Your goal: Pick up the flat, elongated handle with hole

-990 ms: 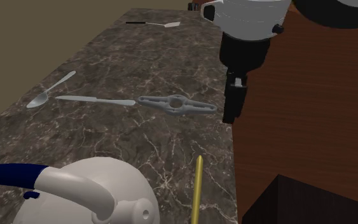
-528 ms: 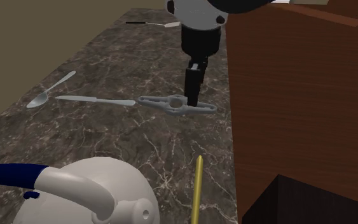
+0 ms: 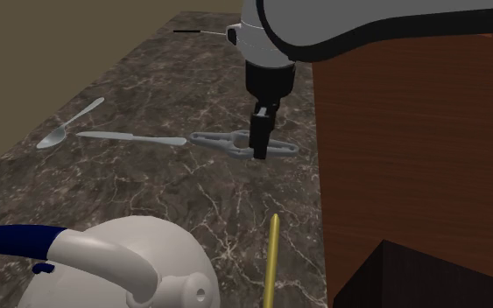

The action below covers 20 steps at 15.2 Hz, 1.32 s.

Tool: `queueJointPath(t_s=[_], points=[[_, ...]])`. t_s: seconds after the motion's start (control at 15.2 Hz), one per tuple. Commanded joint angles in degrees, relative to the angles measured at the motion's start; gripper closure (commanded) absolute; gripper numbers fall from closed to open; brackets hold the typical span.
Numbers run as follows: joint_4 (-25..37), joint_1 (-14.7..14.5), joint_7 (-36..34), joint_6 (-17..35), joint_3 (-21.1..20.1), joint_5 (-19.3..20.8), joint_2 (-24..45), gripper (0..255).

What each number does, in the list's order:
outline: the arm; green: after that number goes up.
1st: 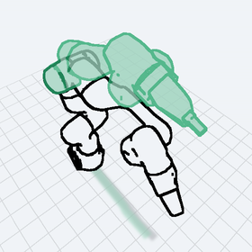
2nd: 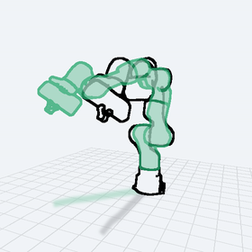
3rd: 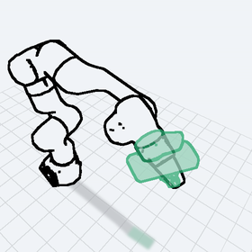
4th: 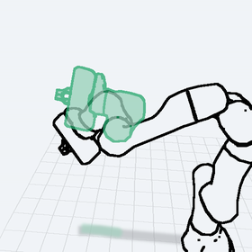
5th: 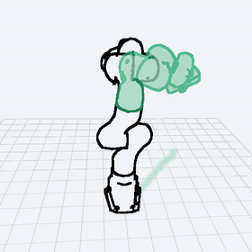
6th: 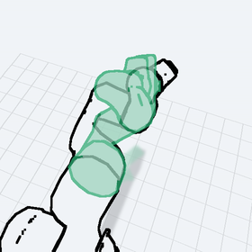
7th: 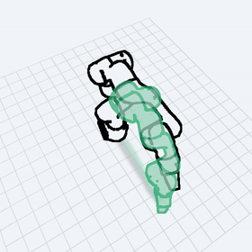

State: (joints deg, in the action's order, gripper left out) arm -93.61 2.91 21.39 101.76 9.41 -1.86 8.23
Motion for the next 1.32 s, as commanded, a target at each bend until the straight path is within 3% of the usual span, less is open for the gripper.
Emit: queueJointPath(t_s=[0.0,0.07,0.66,1.25], points=[[-0.6,0.0,0.0,0.6,0.0,0.0,0.0,0],[-0.9,0.0,0.0,0.6,0.0,0.0,-0.3,255],[-0.6,0.0,0.0,0.6,0.0,0.0,0.0,255],[7.1,0.2,0.0,-6.5,0.1,-0.1,0.5,255]])
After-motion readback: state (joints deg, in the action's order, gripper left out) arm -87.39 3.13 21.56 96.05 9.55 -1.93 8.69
